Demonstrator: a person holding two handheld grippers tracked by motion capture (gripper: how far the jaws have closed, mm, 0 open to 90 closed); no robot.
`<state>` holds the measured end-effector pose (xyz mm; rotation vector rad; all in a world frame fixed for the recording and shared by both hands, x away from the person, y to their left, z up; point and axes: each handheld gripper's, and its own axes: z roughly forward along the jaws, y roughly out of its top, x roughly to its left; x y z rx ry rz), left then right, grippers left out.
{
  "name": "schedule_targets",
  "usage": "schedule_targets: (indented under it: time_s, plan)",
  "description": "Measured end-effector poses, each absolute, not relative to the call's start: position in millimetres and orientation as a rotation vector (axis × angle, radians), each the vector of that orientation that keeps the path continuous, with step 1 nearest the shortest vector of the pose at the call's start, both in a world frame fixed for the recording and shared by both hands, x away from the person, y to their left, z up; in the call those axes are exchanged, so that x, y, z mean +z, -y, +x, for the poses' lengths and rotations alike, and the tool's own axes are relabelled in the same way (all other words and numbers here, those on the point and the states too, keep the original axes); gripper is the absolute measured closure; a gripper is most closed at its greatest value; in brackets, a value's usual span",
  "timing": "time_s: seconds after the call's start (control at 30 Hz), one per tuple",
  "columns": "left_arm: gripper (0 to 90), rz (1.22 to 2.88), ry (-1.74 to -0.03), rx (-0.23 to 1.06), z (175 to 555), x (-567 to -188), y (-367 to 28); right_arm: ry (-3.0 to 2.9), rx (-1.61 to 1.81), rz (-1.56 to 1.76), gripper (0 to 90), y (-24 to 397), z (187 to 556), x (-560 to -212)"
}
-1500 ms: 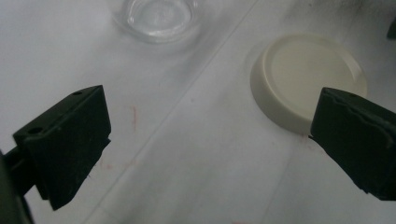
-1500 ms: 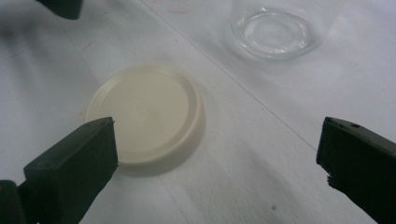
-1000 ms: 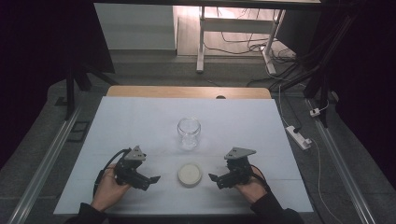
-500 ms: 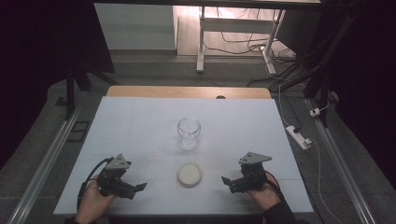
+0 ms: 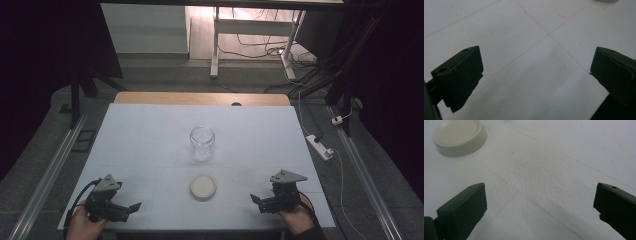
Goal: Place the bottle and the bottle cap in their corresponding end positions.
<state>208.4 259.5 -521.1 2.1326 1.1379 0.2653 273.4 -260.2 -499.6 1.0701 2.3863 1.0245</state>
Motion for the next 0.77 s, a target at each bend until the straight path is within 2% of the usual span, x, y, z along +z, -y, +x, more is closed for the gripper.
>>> schedule_targets:
  time_s: [0.77]
  plan:
    - [0.0, 2.073, -1.274, 0.290, 182, -526, -291, -2.310, 1.011, 1.212, 0.0, 296, 253, -499]
